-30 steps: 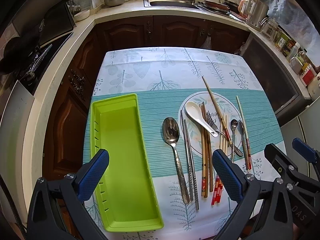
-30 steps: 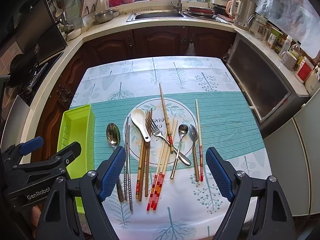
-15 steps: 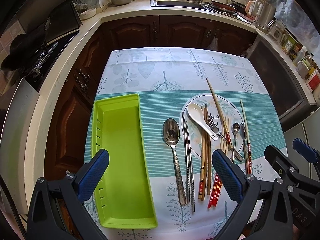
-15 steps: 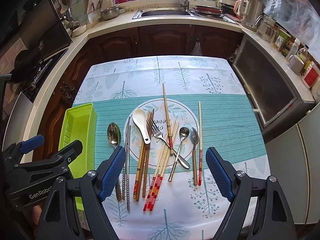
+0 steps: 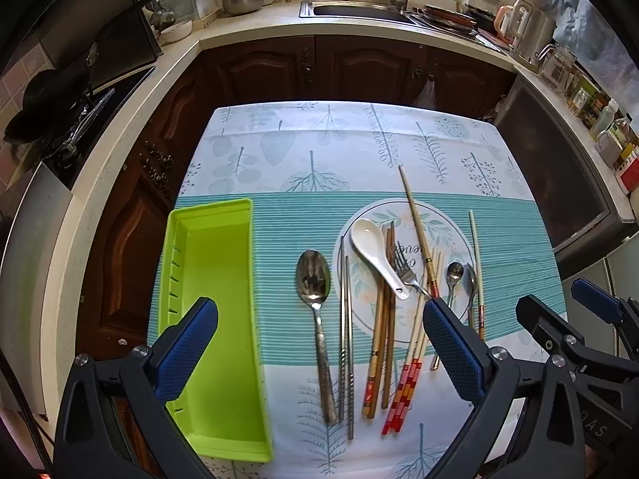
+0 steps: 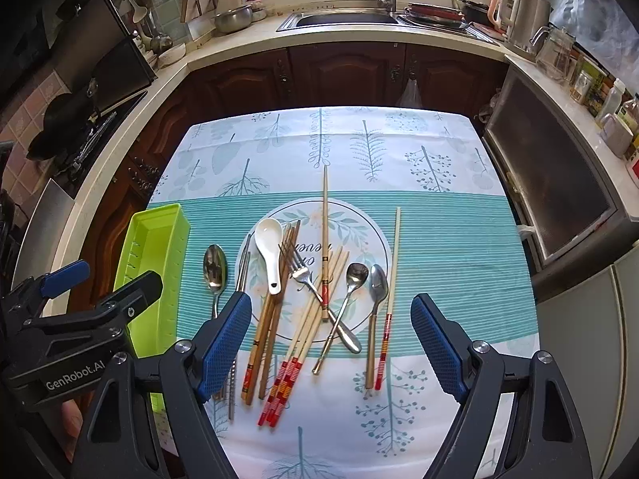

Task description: Organize utensils

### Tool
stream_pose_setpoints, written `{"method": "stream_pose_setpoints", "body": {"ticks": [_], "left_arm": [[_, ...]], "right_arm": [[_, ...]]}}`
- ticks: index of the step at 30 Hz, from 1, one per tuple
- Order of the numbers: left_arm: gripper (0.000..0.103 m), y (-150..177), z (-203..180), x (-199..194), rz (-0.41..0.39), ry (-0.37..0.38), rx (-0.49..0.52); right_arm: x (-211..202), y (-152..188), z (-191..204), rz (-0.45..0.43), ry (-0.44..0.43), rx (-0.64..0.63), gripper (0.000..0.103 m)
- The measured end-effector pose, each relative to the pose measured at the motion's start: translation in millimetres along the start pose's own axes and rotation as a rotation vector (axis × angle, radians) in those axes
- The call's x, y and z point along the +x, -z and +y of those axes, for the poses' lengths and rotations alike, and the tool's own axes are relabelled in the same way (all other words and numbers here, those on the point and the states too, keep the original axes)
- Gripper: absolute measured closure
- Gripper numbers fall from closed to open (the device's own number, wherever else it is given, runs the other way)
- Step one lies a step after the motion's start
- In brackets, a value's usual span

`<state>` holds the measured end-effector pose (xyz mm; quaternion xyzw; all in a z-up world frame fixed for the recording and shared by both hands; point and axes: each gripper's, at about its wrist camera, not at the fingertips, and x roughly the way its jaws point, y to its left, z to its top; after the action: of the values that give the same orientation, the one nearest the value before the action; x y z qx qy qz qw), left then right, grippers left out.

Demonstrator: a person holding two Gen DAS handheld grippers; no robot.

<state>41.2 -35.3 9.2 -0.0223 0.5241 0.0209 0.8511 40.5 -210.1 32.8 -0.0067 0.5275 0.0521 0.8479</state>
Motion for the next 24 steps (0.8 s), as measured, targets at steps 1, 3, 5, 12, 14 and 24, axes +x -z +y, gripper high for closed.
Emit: {"method": "stream_pose_setpoints", "body": {"ticks": [1, 3, 5, 12, 14, 24], "left_arm": [[0.002, -2.4, -3.4, 2.3, 0.007, 0.004, 0.0], [0.002, -8.5, -9.6, 8.2, 0.028, 0.018, -0.006], [0.002, -16.3, -14.6, 14.8, 0.054, 0.026, -0.022], [0.002, -41.0, -35.5, 33.4, 0.041, -0.014, 0.0], [0.002, -49.7, -42.0, 42.8, 0.049, -0.014, 0.015], [0.008, -82.3, -76.8, 131.2, 0.206, 0.042, 0.073]], "right_arm": [[1.1, 0.0, -1.7, -0.001, -0.001, 0.0, 0.02], [4.7, -3.6, -11.7, 0.0, -0.013, 0.002, 0.021], [10.4, -7.6, -23.2, 0.007, -0.02, 0.015, 0.021], [39.3, -24.1, -64.0, 0.064, -0.052, 0.084, 0.03], [51.9, -29.0, -75.7, 0.089, -0.061, 0.102, 0.032], [137.7, -45.5, -120.8, 0.28, -0.118, 0.166, 0.054]]}}
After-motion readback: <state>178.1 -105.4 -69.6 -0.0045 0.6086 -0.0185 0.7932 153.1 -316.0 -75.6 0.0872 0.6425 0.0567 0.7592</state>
